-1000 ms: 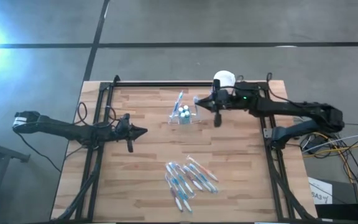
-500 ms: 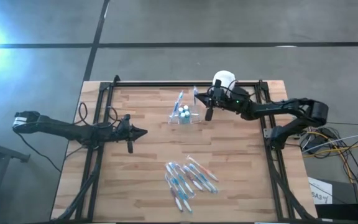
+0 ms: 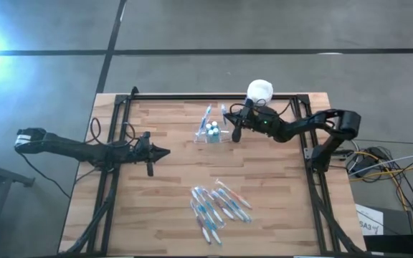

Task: Pick & Place toothbrushing station
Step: Put the blue toothbrush into the transparent organizer

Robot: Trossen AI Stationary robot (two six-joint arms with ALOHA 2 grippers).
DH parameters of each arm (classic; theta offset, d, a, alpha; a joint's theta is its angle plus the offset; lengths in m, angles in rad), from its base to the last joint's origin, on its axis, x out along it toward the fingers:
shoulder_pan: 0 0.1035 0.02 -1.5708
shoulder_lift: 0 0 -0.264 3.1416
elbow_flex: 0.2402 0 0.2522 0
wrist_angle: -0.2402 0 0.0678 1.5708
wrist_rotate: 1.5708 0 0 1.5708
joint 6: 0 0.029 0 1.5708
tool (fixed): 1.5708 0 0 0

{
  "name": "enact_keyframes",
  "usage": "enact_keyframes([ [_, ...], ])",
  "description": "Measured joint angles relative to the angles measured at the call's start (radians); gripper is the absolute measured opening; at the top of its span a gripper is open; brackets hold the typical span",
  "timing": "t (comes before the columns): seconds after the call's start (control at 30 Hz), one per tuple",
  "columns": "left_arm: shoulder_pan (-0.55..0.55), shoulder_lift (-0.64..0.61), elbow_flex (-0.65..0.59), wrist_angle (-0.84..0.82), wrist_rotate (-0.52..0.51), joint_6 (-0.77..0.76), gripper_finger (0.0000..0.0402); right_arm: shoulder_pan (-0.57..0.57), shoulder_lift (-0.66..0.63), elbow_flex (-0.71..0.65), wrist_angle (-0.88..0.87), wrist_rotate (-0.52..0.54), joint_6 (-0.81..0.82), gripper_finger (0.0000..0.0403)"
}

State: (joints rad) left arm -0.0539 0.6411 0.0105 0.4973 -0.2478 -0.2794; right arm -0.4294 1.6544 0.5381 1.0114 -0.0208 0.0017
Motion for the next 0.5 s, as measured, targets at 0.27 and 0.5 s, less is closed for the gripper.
enact_keyframes([
  [0.27, 0.0, 0.0, 0.0, 0.0, 0.0, 0.001, 0.001, 0.0, 0.034, 0.0, -0.002, -0.002, -0.001, 0.0008],
  [0.5, 0.0, 0.0, 0.0, -0.002, 0.0, 0.0, 0.001, 0.002, 0.004, 0.001, -0.038, -0.09, 0.009, 0.001],
])
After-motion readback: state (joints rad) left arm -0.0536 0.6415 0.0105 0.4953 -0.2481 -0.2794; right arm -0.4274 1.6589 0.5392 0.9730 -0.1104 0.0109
